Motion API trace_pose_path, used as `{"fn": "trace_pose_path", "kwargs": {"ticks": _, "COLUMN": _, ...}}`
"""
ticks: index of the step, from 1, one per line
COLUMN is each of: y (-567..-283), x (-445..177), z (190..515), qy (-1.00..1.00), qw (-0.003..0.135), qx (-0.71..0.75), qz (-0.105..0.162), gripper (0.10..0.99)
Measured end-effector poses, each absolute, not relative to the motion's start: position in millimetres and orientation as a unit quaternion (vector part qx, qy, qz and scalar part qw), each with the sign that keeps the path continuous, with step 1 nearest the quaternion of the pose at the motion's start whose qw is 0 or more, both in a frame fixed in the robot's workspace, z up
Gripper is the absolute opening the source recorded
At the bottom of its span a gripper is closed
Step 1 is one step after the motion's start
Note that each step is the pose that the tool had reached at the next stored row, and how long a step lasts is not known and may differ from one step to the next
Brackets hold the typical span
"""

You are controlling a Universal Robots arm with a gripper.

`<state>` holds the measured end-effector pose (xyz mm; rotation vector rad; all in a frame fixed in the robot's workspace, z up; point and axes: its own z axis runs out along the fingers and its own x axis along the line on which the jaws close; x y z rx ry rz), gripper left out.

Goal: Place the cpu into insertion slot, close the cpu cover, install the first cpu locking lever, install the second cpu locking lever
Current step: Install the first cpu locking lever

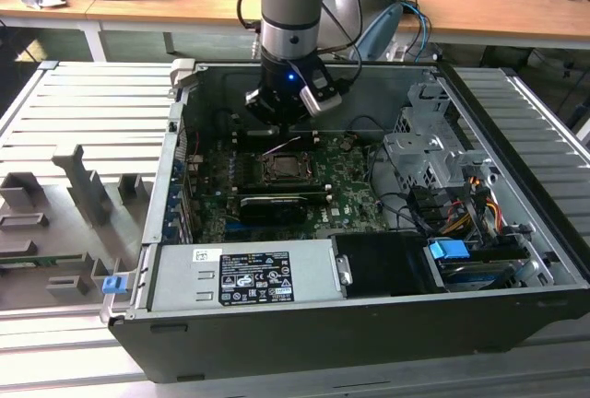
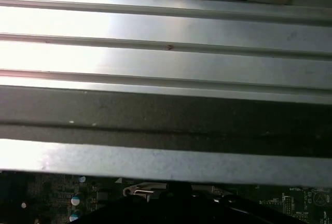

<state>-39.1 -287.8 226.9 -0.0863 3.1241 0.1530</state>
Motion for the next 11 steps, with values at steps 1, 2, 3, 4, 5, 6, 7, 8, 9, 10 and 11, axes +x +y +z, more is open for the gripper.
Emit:
{"fn": "trace_pose_path", "kwargs": {"ticks": 1, "y": -288, "x": -39, "z": 226, "qy": 0.998, "qw": 0.006, "qx": -0.028, "qz": 0.049, "gripper": 0.106}}
{"fn": "trace_pose_path", "kwargs": {"ticks": 2, "y": -288, "x": -39, "z": 226, "qy": 0.998, "qw": 0.006, "qx": -0.028, "qz": 0.049, "gripper": 0.106}}
{"fn": "trace_pose_path", "kwargs": {"ticks": 3, "y": -288, "x": -38, "z": 225, "qy": 0.998, "qw": 0.006, "qx": -0.028, "qz": 0.049, "gripper": 0.106}}
{"fn": "trace_pose_path", "kwargs": {"ticks": 4, "y": -288, "x": -37, "z": 224, "qy": 0.998, "qw": 0.006, "qx": -0.028, "qz": 0.049, "gripper": 0.106}}
{"fn": "trace_pose_path", "kwargs": {"ticks": 5, "y": -288, "x": -36, "z": 223, "qy": 0.998, "qw": 0.006, "qx": -0.028, "qz": 0.049, "gripper": 0.106}}
{"fn": "trace_pose_path", "kwargs": {"ticks": 6, "y": -288, "x": -35, "z": 223, "qy": 0.998, "qw": 0.006, "qx": -0.028, "qz": 0.049, "gripper": 0.106}}
{"fn": "trace_pose_path", "kwargs": {"ticks": 7, "y": -288, "x": -34, "z": 222, "qy": 0.998, "qw": 0.006, "qx": -0.028, "qz": 0.049, "gripper": 0.106}}
{"fn": "trace_pose_path", "kwargs": {"ticks": 8, "y": -288, "x": -32, "z": 222, "qy": 0.998, "qw": 0.006, "qx": -0.028, "qz": 0.049, "gripper": 0.106}}
{"fn": "trace_pose_path", "kwargs": {"ticks": 9, "y": -288, "x": -30, "z": 221, "qy": 0.998, "qw": 0.006, "qx": -0.028, "qz": 0.049, "gripper": 0.106}}
{"fn": "trace_pose_path", "kwargs": {"ticks": 10, "y": -288, "x": -29, "z": 220, "qy": 0.998, "qw": 0.006, "qx": -0.028, "qz": 0.049, "gripper": 0.106}}
{"fn": "trace_pose_path", "kwargs": {"ticks": 11, "y": -288, "x": -27, "z": 219, "qy": 0.998, "qw": 0.006, "qx": -0.028, "qz": 0.049, "gripper": 0.106}}
